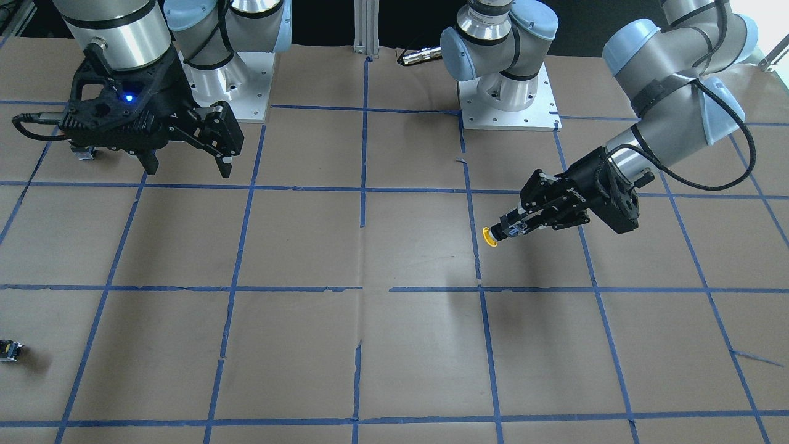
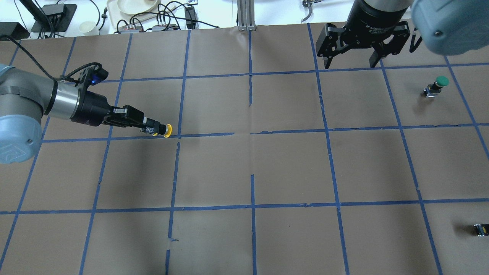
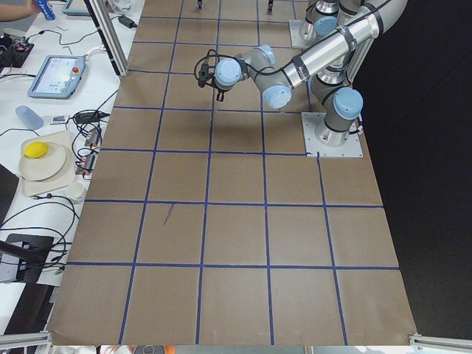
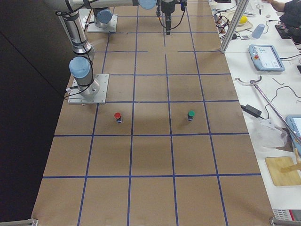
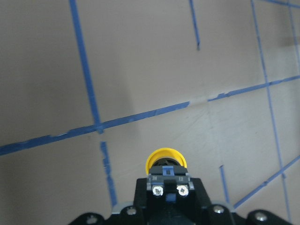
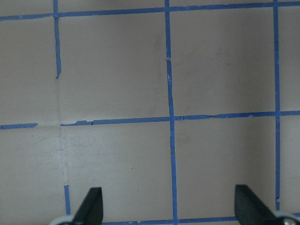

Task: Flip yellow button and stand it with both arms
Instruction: 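Lift the yellow button with the left gripper while the right gripper approaches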

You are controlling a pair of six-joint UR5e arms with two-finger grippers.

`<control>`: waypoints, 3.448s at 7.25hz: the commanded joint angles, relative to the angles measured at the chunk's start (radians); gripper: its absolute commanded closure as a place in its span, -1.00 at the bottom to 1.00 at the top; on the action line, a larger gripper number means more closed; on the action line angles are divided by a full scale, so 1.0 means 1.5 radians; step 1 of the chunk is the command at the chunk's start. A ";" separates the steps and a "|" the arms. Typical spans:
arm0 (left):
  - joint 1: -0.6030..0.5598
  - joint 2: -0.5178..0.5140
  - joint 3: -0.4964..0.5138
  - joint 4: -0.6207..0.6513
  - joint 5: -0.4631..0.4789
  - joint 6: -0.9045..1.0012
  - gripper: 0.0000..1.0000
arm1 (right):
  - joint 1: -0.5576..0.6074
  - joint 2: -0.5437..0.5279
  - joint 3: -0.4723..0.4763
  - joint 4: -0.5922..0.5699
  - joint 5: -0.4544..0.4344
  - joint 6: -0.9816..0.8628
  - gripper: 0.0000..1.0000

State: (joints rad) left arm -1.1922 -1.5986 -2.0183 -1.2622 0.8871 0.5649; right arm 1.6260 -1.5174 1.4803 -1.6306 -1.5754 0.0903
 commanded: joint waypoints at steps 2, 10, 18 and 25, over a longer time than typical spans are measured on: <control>-0.038 0.015 0.000 0.003 -0.198 -0.159 0.68 | 0.001 0.000 0.000 0.000 0.000 -0.001 -1.00; -0.111 0.035 -0.047 0.059 -0.527 -0.320 0.71 | -0.133 0.005 0.001 0.131 0.333 0.012 -1.00; -0.112 0.035 -0.047 0.071 -0.540 -0.346 0.74 | -0.062 0.060 0.057 0.167 0.738 -0.110 -0.99; -0.112 0.034 -0.047 0.093 -0.541 -0.347 0.74 | -0.052 0.091 0.079 0.163 0.843 -0.134 -0.94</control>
State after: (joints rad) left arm -1.3606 -1.5478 -2.0883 -1.1263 0.0752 0.0433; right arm 1.5400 -1.3806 1.5914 -1.4228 -0.3124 -0.1141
